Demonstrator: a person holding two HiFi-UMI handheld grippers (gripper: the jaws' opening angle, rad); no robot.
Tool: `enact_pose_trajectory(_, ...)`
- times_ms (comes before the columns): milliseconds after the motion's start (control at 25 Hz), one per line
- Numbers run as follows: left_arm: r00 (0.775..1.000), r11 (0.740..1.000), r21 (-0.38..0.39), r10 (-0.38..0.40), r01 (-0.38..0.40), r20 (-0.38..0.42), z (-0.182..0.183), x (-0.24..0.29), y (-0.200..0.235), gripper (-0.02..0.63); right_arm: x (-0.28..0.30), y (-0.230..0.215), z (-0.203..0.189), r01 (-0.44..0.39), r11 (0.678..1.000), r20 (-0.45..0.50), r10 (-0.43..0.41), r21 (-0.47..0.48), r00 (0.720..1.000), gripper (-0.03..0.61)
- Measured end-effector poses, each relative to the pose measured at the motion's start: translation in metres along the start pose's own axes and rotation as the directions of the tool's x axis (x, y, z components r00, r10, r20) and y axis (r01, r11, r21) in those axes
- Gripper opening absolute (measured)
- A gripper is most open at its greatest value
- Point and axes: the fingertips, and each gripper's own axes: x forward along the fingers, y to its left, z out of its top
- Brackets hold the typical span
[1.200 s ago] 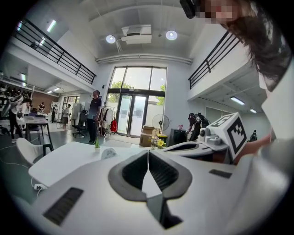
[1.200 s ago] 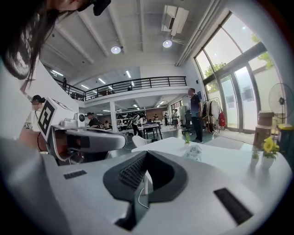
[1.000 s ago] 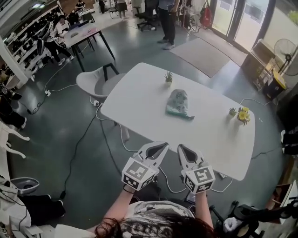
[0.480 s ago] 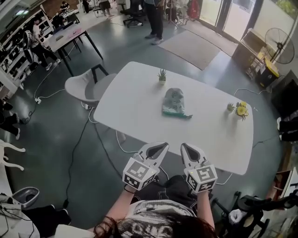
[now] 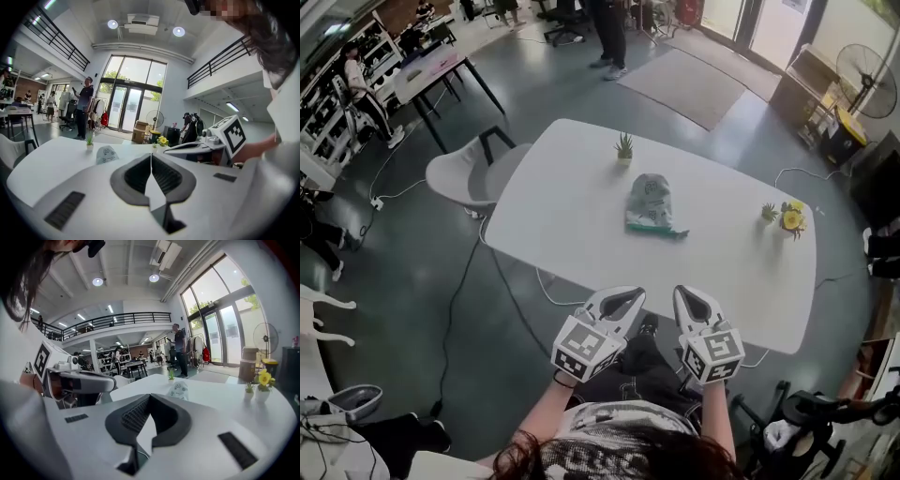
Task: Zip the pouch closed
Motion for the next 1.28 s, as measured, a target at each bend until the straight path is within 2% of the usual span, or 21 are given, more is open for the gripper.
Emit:
enact_pose_trajectory(200, 1.000, 1.000, -0.007, 0.002, -0.003, -0.021, 0.001, 0.025, 0.009, 0.014, 0.019, -0.044, -0.001, 0.021, 1.000, -0.014, -0.021, 0.013, 1.000, -0.003)
enact_pose_trajectory(360, 0.999, 1.000, -0.013, 0.003, -0.003, -0.034, 0.004, 0.051, 0.020, 0.014, 0.042, -0.082, -0.003, 0.015, 1.000, -0.043, -0.016, -0.015, 0.999, -0.003)
enact_pose_trajectory(480, 0.999, 1.000, -0.021, 0.006, -0.007, -0.044, 0.004, 0.076, 0.027, 0.014, 0.066, -0.112, -0.014, -0.017, 0.998, -0.097, 0.012, -0.056, 0.995, -0.002)
enact_pose_trajectory(600, 0.998, 1.000, -0.027, 0.011, -0.013, -0.061, 0.003, 0.098, 0.034, 0.014, 0.093, -0.136, -0.030, -0.087, 0.990, -0.166, 0.068, -0.108, 0.984, 0.030)
enact_pose_trajectory(760, 0.996, 0.999, -0.030, 0.020, -0.022, -0.088, 0.000, 0.120, 0.040, 0.014, 0.127, -0.158, -0.056, -0.212, 0.960, -0.276, 0.157, -0.182, 0.948, 0.060)
enact_pose_trajectory(920, 0.993, 0.999, -0.032, 0.024, -0.028, -0.119, 0.000, 0.138, 0.045, 0.014, 0.155, -0.175, -0.086, -0.315, 0.929, -0.389, 0.223, -0.193, 0.894, 0.075)
enact_pose_trajectory(1040, 0.989, 0.998, -0.037, 0.039, -0.044, -0.141, -0.003, 0.148, 0.050, 0.014, 0.170, -0.184, -0.106, -0.366, 0.913, -0.448, 0.253, -0.183, 0.857, 0.097)
enact_pose_trajectory(1200, 0.984, 0.997, -0.039, 0.054, -0.061, -0.169, -0.011, 0.156, 0.055, 0.014, 0.188, -0.191, -0.120, -0.409, 0.893, -0.482, 0.279, -0.187, 0.830, 0.111)
enact_pose_trajectory(1280, 0.982, 0.997, -0.045, 0.057, -0.066, -0.178, -0.012, 0.157, 0.056, 0.014, 0.193, -0.190, -0.124, -0.439, 0.881, -0.507, 0.301, -0.176, 0.808, 0.120)
